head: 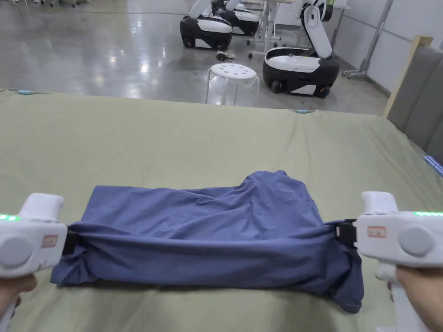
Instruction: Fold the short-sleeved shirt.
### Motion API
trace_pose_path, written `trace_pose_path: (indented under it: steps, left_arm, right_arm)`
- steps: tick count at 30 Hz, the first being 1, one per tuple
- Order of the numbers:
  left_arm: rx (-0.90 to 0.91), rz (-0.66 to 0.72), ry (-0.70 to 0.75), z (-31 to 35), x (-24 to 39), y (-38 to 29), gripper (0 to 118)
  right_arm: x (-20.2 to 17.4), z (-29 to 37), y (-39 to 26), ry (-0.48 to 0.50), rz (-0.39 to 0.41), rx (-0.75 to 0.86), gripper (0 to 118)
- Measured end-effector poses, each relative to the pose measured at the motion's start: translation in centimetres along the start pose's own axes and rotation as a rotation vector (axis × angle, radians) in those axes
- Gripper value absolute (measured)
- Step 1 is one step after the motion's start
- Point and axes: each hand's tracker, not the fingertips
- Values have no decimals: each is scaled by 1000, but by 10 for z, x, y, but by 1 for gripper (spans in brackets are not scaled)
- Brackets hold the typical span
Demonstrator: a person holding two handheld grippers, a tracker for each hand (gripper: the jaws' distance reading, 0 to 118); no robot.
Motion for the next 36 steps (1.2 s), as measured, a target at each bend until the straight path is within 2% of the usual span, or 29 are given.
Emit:
trace_pose_path:
  steps: [4, 6, 7, 8, 9, 10, 11, 12, 13, 14, 16, 17, 18, 19, 20, 21, 22, 23, 25, 26, 28, 29, 32, 36]
  left_arm:
    - [-192, 42, 29, -74, 3, 10, 4]
    - [-183, 17, 33, -64, 15, 4, 4]
    - [-154, 12, 34, -54, 15, 3, 7]
    - [-101, 28, 22, -45, 14, 1, 26]
    - [-37, 49, 41, -30, 14, -2, 52]
    - [23, 39, 40, -9, 13, -8, 72]
    - [81, 20, 63, 9, 16, -16, 82]
    - [157, 2, 88, 31, 19, -27, 82]
    - [258, -3, 91, 56, 24, -43, 82]
    - [333, -3, 74, 70, 21, -54, 82]
    - [430, 2, 77, 105, 26, -92, 81]
    - [433, 0, 132, 115, 29, -107, 76]
    - [403, -6, 159, 111, 20, -121, 62]
    - [393, -16, 161, 116, 20, -133, 35]
    - [378, -18, 156, 118, 19, -141, 9]
    - [340, -25, 164, 117, 18, -147, 9]
    - [302, -38, 186, 108, 10, -148, 9]
    - [268, -36, 140, 103, 5, -148, 9]
    - [234, -10, 110, 89, -4, -141, 9]
    - [220, -12, 108, 74, -11, -137, 19]
    - [215, -8, 99, 50, -16, -125, 60]
    - [209, -5, 94, 33, -18, -117, 72]
    - [88, 3, 12, -8, -14, -96, 72]
    - [26, 3, 77, -54, -16, -83, 70]
  right_arm:
    - [0, -76, 9, -53, -48, -140, 3]
    - [1, -81, 6, -36, -67, -126, 3]
    - [2, -77, 3, -26, -69, -111, 10]
    - [2, -71, 2, -3, -60, -86, 42]
    - [1, -60, 0, 10, -38, -75, 85]
    - [-5, -46, -4, -19, 22, -53, 113]
    - [-16, -15, -13, -54, 99, 25, 118]
    - [-27, 14, -24, -86, 182, 174, 114]
    - [-38, 38, -37, -69, 221, 266, 114]
    - [-44, 54, -49, -35, 214, 318, 114]
    - [-47, 78, -83, 21, 125, 462, 108]
    - [-50, 91, -94, 53, 97, 504, 81]
    - [-53, 101, -107, 65, 56, 505, 39]
    - [-56, 110, -117, 65, 20, 508, 0]
    - [-57, 115, -125, 42, -13, 515, 0]
    - [-58, 125, -128, 36, -15, 562, 0]
    - [-57, 129, -132, 83, -41, 524, 0]
    - [-59, 129, -135, 89, -31, 501, 0]
    - [-61, 134, -140, 64, -30, 498, 0]
    - [-59, 135, -142, 68, -36, 490, 0]
    - [-58, 131, -147, 62, -50, 458, 0]
    - [-57, 131, -148, 59, -53, 450, 0]
    - [-52, 124, -154, 19, -38, 413, 0]
    - [-32, 111, -151, -43, -46, 362, 0]
